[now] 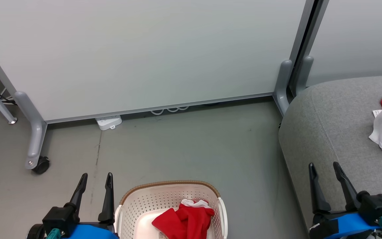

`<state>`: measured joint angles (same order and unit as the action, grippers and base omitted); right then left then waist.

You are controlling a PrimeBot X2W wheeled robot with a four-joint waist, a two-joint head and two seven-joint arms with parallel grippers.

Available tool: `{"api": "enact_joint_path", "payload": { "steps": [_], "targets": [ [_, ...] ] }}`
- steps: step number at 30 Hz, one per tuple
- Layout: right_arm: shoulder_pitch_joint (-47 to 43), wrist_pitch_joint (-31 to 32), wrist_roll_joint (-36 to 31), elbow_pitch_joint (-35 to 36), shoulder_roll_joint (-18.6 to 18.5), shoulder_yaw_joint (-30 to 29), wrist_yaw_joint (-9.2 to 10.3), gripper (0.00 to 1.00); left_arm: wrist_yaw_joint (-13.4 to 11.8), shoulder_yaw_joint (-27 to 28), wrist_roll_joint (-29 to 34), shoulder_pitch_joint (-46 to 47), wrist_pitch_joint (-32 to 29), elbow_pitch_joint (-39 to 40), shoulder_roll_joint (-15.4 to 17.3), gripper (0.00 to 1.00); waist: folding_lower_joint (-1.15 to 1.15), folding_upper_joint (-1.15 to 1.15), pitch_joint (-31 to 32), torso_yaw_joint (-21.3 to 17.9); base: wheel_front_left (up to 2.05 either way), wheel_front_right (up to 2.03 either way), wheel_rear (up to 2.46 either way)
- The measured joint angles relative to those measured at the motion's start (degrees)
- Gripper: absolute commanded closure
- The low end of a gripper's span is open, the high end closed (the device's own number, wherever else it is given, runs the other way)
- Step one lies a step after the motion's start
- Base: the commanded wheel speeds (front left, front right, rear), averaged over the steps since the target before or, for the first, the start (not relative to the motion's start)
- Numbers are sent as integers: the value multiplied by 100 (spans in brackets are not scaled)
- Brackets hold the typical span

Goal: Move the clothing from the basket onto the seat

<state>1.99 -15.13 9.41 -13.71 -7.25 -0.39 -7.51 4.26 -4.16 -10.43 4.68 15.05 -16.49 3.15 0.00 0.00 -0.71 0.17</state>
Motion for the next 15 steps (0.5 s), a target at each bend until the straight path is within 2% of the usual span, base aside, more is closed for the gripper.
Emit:
{"api": "enact_joint_path", "payload": {
  "steps": [7,15],
  "targets": [
    [10,1,0,0,0,13,0,0,90,-55,51,91,0,-160,-18,0,0,0,-76,-38,0,0,0],
    [366,0,-35,66,-45,98,0,0,207,-546,144,910,1,-804,-31,0,0,0,-481,-135,0,0,0]
  ]
}}
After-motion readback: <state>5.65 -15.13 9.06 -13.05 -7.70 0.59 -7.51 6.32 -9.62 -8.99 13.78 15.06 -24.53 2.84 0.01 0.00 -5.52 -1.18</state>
